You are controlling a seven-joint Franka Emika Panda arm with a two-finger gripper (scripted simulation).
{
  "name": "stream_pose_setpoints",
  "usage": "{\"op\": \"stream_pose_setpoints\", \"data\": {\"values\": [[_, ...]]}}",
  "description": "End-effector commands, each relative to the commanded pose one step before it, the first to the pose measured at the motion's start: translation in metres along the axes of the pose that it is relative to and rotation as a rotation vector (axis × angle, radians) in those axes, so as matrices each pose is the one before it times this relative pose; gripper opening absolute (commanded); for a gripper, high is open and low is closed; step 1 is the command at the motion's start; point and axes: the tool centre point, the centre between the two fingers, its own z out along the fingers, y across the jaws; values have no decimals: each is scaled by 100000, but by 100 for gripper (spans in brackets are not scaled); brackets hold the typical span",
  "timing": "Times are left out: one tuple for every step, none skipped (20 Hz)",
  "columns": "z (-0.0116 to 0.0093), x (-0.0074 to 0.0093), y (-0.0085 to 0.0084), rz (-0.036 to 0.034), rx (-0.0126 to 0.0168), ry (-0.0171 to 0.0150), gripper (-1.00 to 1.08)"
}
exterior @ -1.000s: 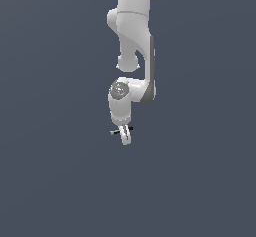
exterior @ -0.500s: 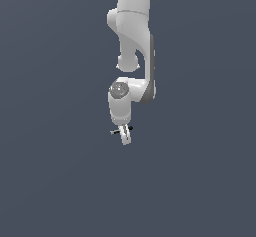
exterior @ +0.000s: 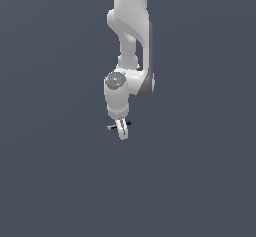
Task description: Pick up the object and move it to a goal position.
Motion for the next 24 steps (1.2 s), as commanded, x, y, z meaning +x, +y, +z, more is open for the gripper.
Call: {"op": "stream_pose_setpoints", "data": {"values": [[-1824, 456, 313, 77, 123, -40, -100], [-845, 197, 149, 0, 0, 0, -100], [-901, 213, 157, 0, 0, 0, -100], [-929, 221, 161, 0, 0, 0, -100], [-878, 239, 161, 44, -14, -16, -100], [-845, 206, 144, 0, 0, 0, -100], [-804, 200, 132, 0, 0, 0, -100], [-760, 196, 119, 12, -20, 43, -100], [-718, 187, 105, 0, 0, 0, -100], [-672, 178, 94, 0, 0, 0, -100], [-629, 144, 78, -26, -10, 63, -100], [-565, 153, 77, 0, 0, 0, -100], [-514, 122, 64, -17, -7, 45, -100], [-448, 123, 60, 0, 0, 0, -100], [-388, 108, 50, 0, 0, 0, -100], [-333, 74, 34, -20, -5, 44, -100], [-263, 76, 28, 0, 0, 0, -100], [-199, 60, 15, 0, 0, 0, -100], [-135, 44, 3, 0, 0, 0, -100], [-84, -9, -22, -59, 10, 35, -100], [-6, 11, -23, 0, 0, 0, -100], [53, -25, -43, -43, 18, -16, -100], [71, -12, -29, 0, 0, 0, -100], [26, -5, -10, 0, 0, 0, -100]]}}
